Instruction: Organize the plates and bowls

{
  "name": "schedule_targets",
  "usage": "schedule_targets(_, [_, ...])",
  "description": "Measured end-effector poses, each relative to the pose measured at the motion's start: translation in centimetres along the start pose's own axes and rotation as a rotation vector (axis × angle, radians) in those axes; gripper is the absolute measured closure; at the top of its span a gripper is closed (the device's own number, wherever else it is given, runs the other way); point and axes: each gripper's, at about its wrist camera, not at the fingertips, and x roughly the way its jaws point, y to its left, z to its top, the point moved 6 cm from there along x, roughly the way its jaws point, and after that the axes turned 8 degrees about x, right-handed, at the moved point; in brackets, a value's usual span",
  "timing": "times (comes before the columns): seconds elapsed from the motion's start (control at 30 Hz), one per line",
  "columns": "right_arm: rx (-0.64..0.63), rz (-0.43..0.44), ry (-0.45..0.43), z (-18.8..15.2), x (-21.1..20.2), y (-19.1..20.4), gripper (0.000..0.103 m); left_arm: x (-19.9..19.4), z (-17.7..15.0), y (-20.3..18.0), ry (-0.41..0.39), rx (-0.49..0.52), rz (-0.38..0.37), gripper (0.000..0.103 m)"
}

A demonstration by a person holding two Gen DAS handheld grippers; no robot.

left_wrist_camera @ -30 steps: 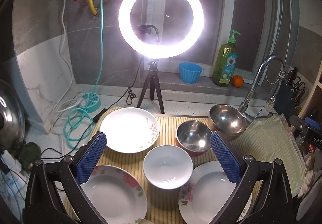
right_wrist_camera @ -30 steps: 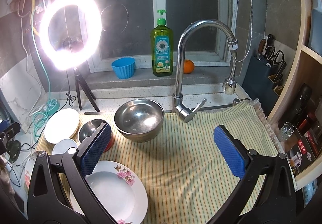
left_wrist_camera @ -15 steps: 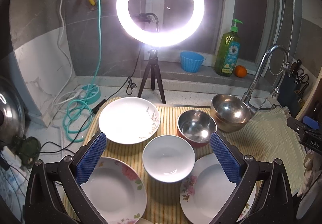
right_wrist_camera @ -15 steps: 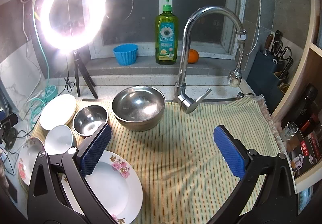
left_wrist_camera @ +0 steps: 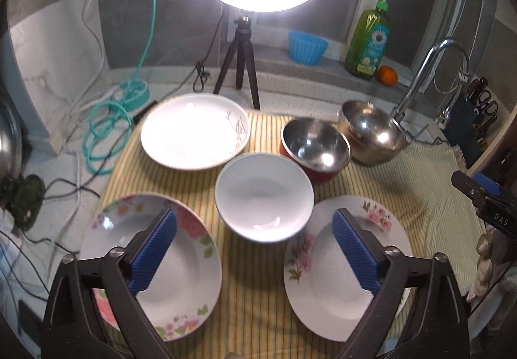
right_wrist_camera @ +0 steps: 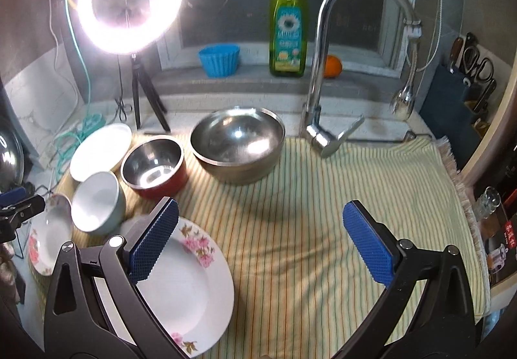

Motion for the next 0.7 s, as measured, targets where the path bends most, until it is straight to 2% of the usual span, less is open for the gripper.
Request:
schedule_targets(0.2, [0.030, 0.063, 0.132, -2.1, 2.4, -0.6, 0.000, 1.1, -2.2, -0.8, 0.076, -0.014, -0.052, 0.024])
schedule_targets(0.27, [0.043, 0.091, 0.168, -2.9, 3.1, -0.8, 0.002, 1.4, -2.9, -1.3, 0.101, -0.012, -0.075, 0.035])
schedule_targets(0.4, [0.069, 0.159, 0.261, -4.6, 4.4, -0.8, 0.011, 2.5, -4.4, -2.3, 0.162, -0.046, -0.151, 0.042])
schedule_targets(0.53, [0.081, 0.195, 0.335, -6.0, 5.9, -0.7, 0.024, 3.4, -5.6, -3.0, 0.208, -0.083, -0.208, 0.056])
schedule_targets(0.7, [0.104, 0.243, 0.420, -7.4, 7.1, -0.8, 0.044, 4.4, -6.3, -3.5, 0.248, -0.118, -0.250, 0.059])
